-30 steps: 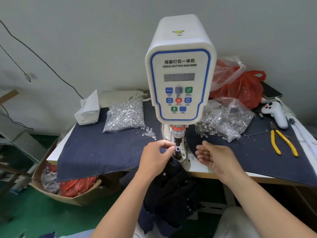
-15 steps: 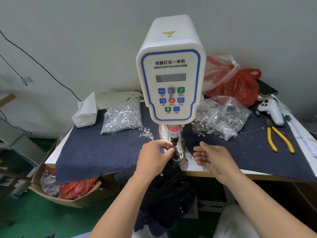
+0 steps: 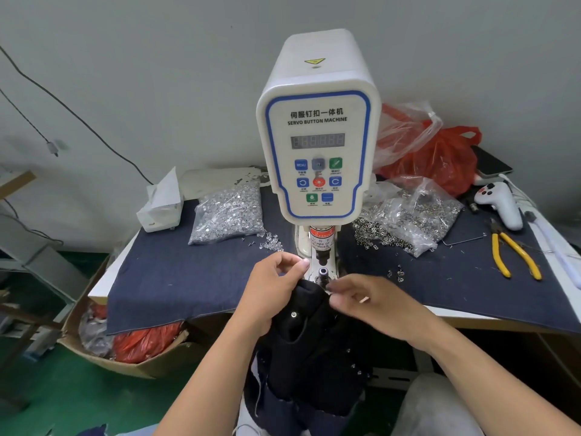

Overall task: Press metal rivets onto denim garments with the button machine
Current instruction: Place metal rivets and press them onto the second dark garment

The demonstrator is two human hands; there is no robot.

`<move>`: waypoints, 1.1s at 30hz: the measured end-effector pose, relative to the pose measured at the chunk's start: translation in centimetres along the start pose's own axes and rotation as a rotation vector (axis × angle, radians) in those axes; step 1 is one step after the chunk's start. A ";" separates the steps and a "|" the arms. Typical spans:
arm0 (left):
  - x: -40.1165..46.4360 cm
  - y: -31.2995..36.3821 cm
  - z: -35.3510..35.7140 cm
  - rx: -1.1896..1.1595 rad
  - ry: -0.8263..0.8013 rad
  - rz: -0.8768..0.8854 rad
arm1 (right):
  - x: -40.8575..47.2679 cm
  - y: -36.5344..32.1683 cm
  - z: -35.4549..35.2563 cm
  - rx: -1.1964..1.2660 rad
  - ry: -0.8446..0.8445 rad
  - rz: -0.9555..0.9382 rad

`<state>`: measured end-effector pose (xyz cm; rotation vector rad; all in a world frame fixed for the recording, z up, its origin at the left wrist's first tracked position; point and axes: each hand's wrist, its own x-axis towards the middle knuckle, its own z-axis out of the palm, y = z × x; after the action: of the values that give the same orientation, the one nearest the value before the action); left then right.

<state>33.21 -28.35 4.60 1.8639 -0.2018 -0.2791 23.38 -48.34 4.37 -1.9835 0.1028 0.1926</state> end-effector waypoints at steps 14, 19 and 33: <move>-2.9 -0.9 -4.1 -0.002 -0.737 -0.069 | -1.0 -1.5 -0.7 0.412 -0.124 0.028; -3.0 -2.5 -3.8 -0.339 -0.669 -0.095 | -0.8 -0.5 -2.0 0.071 -0.252 0.064; 1.8 -2.9 -0.8 -0.010 -0.204 -0.005 | 4.1 0.3 -1.9 0.124 0.194 0.103</move>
<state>35.19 -27.22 1.91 1.8259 -0.3344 -0.4730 27.53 -50.16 4.08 -1.8709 0.3345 0.0579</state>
